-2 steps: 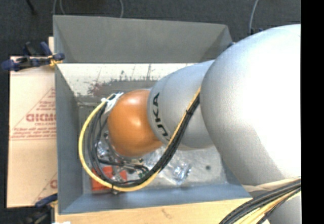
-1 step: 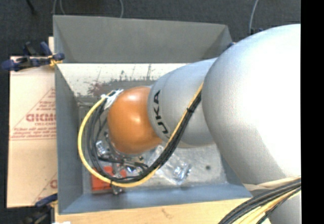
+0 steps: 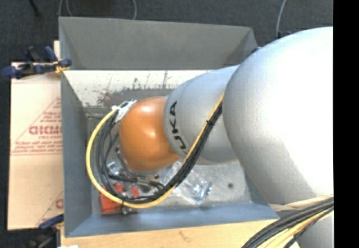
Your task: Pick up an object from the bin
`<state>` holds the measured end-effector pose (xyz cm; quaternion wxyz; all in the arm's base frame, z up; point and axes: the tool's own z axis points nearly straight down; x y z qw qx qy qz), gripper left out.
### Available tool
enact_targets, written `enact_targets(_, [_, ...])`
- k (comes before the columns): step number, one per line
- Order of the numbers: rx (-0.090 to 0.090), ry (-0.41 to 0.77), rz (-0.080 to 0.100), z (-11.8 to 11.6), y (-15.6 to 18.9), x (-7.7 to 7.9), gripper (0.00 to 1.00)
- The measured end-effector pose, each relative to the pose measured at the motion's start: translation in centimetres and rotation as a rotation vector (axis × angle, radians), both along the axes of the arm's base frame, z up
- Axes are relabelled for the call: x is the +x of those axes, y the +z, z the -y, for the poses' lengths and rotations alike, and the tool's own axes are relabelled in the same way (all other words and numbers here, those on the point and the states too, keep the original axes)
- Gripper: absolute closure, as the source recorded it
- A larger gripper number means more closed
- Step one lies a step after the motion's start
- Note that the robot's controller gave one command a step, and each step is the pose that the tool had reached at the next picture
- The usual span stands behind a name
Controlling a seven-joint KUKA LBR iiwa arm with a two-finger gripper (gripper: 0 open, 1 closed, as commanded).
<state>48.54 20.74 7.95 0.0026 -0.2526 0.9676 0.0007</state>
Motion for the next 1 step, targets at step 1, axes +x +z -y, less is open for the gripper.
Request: enact_targets(1, [0.001, -0.005, 0.005, -0.03, 8.68, 0.29, 1.00])
